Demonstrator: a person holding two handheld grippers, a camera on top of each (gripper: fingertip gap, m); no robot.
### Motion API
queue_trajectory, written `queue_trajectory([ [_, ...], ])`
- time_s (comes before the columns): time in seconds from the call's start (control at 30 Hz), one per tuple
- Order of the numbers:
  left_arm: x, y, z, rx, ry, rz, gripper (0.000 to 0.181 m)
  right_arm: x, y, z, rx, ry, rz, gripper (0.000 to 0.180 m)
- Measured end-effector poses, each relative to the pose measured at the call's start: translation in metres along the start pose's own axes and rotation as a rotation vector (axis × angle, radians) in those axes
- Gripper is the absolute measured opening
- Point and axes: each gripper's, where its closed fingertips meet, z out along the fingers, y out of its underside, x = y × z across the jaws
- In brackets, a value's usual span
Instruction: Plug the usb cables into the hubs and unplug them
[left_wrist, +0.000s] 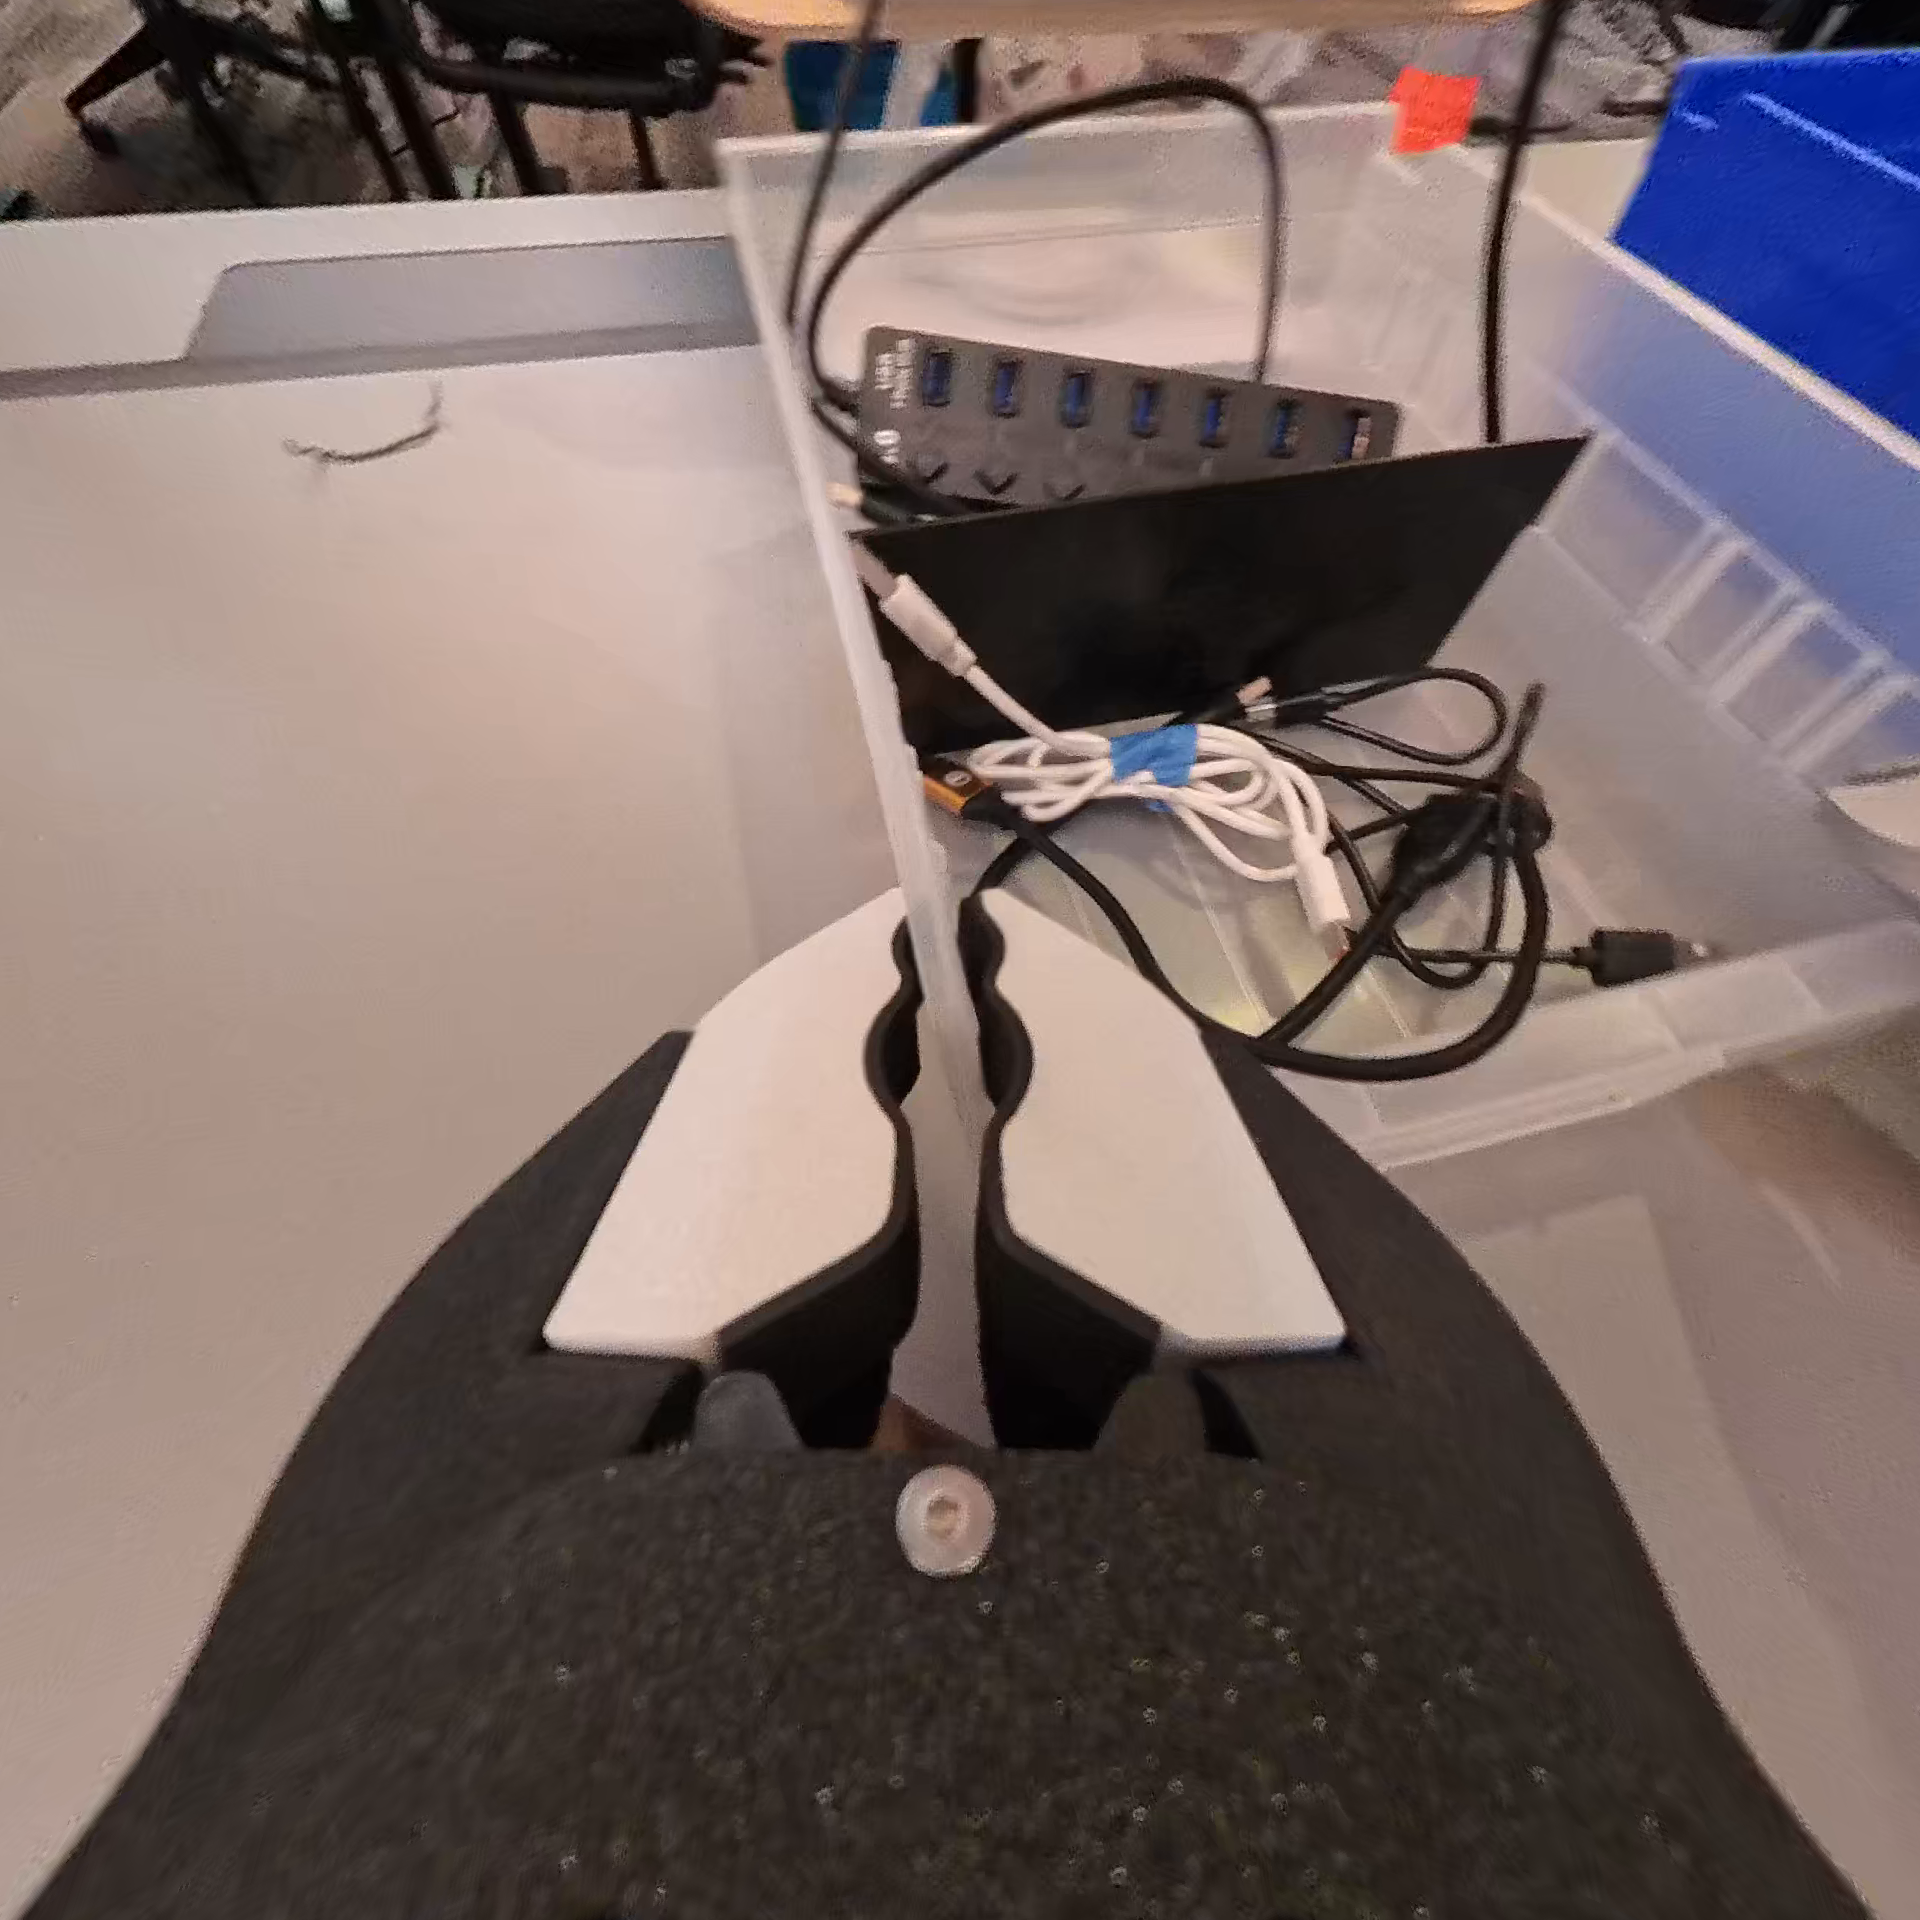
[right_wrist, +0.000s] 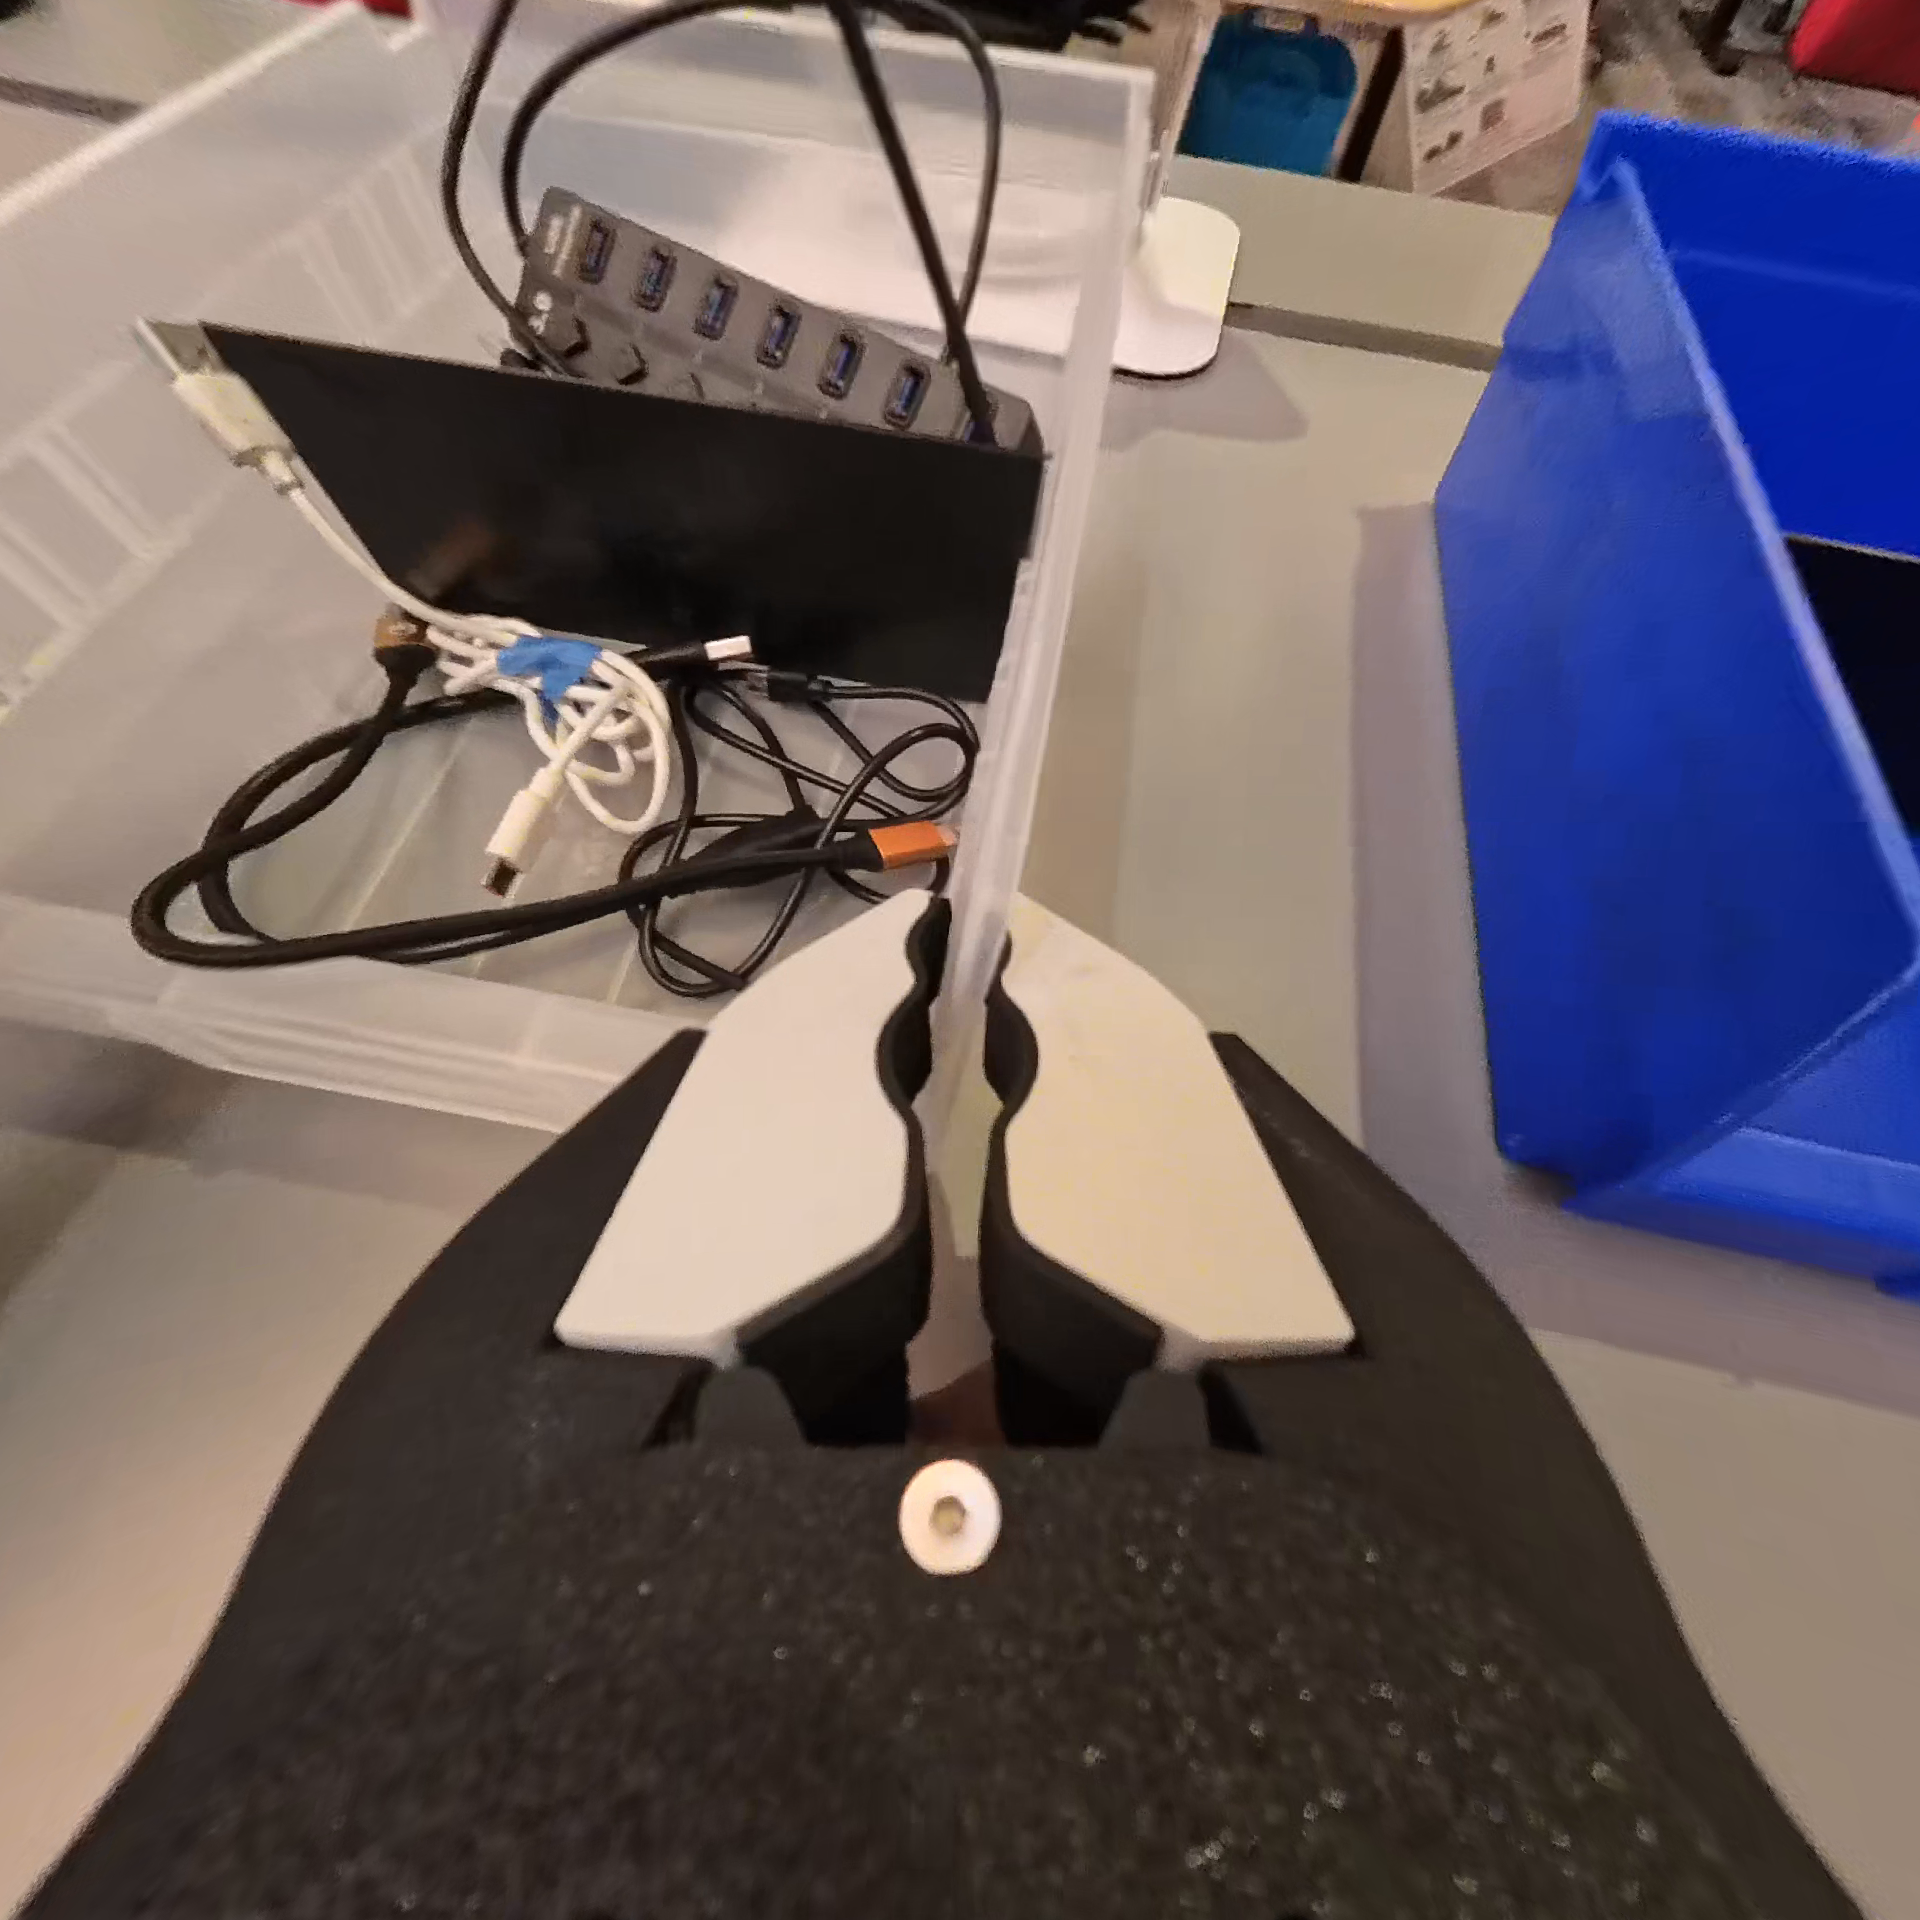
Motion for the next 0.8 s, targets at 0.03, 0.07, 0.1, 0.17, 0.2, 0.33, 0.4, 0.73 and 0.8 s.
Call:
queue_trajectory([
  [0.03, -0.008, 0.001, -0.002, 0.001, -0.012, -0.025, 0.004, -0.008, 0.000, -0.004, 0.000, 0.025, -0.029, 0.004],
  [0.07, -0.016, 0.001, -0.005, 0.004, -0.019, -0.049, 0.003, -0.017, -0.001, -0.007, 0.004, 0.053, -0.031, 0.004],
  [0.1, -0.025, 0.001, -0.009, 0.009, -0.027, -0.054, 0.003, -0.026, -0.002, -0.010, 0.016, 0.059, -0.013, 0.004],
  [0.17, -0.047, -0.006, -0.023, 0.039, -0.060, -0.048, 0.002, -0.050, -0.006, -0.013, 0.046, 0.057, 0.016, 0.004],
  [0.2, -0.060, -0.011, -0.032, 0.058, -0.084, -0.034, 0.002, -0.064, -0.009, -0.013, 0.067, 0.050, 0.031, 0.004],
  [0.33, -0.126, -0.015, -0.056, 0.097, -0.145, 0.000, 0.003, -0.128, -0.033, -0.008, 0.140, 0.018, 0.020, 0.004],
  [0.4, -0.166, -0.008, -0.062, 0.092, -0.153, 0.010, 0.003, -0.167, -0.042, -0.003, 0.141, 0.016, -0.045, 0.005],
  [0.73, -0.254, 0.018, -0.065, 0.043, -0.139, -0.062, 0.002, -0.259, -0.044, 0.030, 0.039, -0.044, -0.084, 0.005],
  [0.8, -0.253, 0.021, -0.061, 0.027, -0.129, -0.068, 0.002, -0.258, -0.039, 0.035, 0.022, -0.050, -0.095, 0.006],
])
